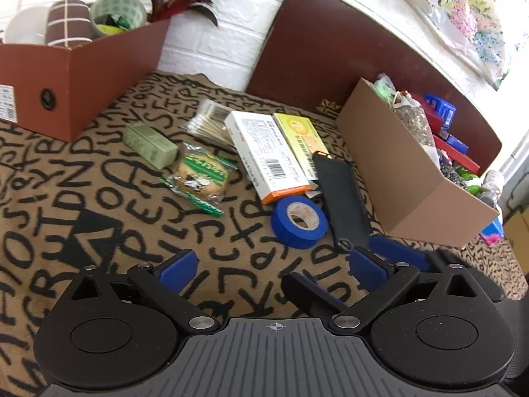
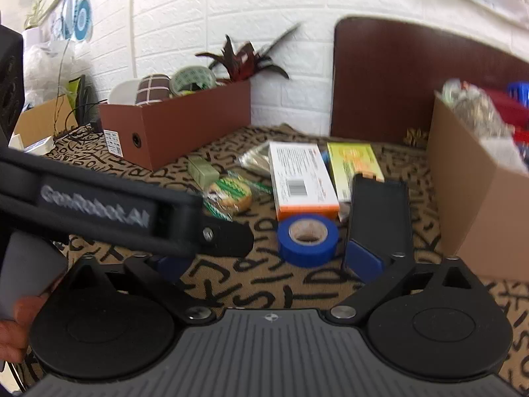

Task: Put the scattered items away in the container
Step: 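Grasp the blue tape roll with the left gripper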

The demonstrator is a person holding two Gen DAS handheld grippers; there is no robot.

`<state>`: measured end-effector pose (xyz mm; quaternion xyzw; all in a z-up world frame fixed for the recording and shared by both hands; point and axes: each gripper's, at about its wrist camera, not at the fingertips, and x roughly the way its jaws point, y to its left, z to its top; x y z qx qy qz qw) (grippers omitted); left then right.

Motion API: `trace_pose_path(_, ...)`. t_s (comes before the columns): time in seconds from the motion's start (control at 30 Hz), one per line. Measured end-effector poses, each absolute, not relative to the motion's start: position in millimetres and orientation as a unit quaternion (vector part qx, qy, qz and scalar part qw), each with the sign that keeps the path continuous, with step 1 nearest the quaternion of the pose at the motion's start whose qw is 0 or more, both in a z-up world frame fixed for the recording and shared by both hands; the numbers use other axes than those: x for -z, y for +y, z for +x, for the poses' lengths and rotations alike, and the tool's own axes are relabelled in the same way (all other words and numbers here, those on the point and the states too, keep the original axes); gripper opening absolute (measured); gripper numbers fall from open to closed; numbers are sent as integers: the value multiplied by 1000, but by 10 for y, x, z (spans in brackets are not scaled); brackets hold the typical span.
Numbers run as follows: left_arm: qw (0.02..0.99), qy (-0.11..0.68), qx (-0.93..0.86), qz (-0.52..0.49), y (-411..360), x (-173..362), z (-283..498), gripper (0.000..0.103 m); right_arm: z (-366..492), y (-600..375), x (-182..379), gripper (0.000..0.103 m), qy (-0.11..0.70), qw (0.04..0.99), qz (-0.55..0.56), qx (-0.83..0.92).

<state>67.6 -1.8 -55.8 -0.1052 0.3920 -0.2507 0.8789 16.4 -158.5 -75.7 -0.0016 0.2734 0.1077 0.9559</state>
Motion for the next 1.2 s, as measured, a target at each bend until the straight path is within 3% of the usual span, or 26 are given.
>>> trace_pose_path(0.2, 868, 413, 256, -100, -149, 679, 843, 89, 294, -1637, 928, 70, 313, 941, 20, -123)
trace_pose_path(1.07, 867, 425, 246, -85, -512, 862, 1410, 53, 775, -1754, 1060, 63, 316, 944, -8, -92)
trace_pose_path(1.1, 867, 424, 248, -82, -517, 865, 1409, 50, 774, -1742, 1061, 63, 316, 944, -14, -92)
trace_pose_path(1.17, 865, 425, 256, -78, -522, 868, 1401, 32, 768, -1728, 1059, 63, 316, 944, -22, -94)
trace_pose_path(1.2, 863, 426, 261, -77, -521, 869, 1398, 27, 764, -1728, 1056, 62, 316, 943, -23, -96)
